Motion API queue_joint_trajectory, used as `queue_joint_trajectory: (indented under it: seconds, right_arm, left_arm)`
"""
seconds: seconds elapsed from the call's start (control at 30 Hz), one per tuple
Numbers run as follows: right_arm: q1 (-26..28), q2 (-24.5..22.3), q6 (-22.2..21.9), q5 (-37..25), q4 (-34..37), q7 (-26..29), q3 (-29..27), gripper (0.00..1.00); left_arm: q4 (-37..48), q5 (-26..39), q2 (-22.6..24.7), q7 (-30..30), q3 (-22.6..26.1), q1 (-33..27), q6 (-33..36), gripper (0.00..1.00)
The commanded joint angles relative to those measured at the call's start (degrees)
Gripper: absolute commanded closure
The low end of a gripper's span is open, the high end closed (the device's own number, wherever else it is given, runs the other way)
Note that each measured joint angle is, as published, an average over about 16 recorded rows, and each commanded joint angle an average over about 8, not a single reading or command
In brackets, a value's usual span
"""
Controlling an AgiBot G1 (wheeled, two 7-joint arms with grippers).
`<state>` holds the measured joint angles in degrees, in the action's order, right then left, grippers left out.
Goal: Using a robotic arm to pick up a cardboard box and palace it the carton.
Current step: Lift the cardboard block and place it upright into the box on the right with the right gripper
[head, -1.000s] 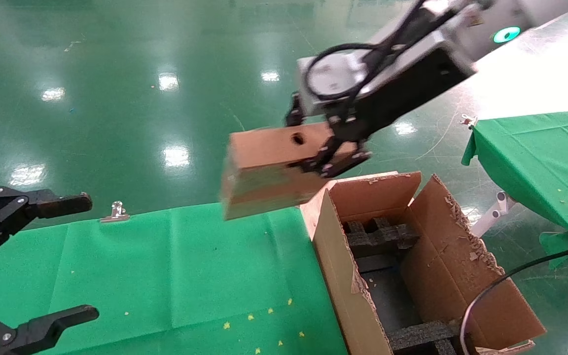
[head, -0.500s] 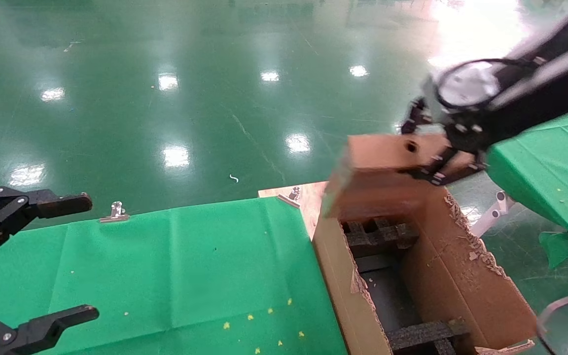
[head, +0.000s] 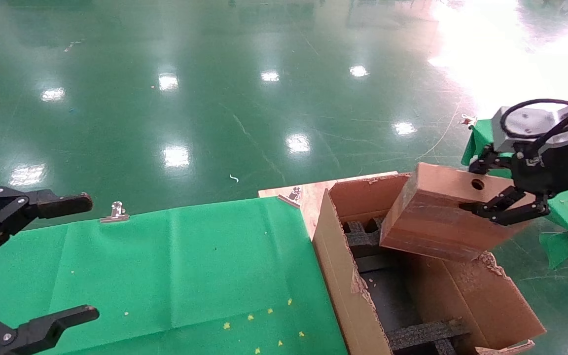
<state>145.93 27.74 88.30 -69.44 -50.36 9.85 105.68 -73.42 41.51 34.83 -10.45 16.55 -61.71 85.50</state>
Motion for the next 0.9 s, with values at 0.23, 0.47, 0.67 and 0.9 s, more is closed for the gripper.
queue_joint_trajectory:
  seconds: [0.23, 0.47, 0.67, 0.9]
  right_arm:
    - [-1.16, -7.58, -5.77, 0.65, -3.36, 14.19, 1.47, 1.0]
    - [-0.49, -16.12, -11.82, -3.34, -13.4, 29.0, 2.29, 1.0]
    - [0.29, -21.6, -15.3, -5.78, -21.79, 38.62, 2.55, 1.0]
    - [0.32, -22.83, -16.21, -5.92, -24.12, 39.94, 2.62, 1.0]
  left_arm:
    - [0.0, -0.02, -0.01, 0.01, 0.03, -0.01, -0.01, 0.0]
    - [0.0, -0.04, -0.02, 0.03, 0.05, -0.01, -0.02, 0.0]
    - [0.01, -0.05, -0.03, 0.04, 0.07, -0.01, -0.04, 0.0]
    - [0.02, -0.06, -0.04, 0.05, 0.07, 0.0, -0.05, 0.0]
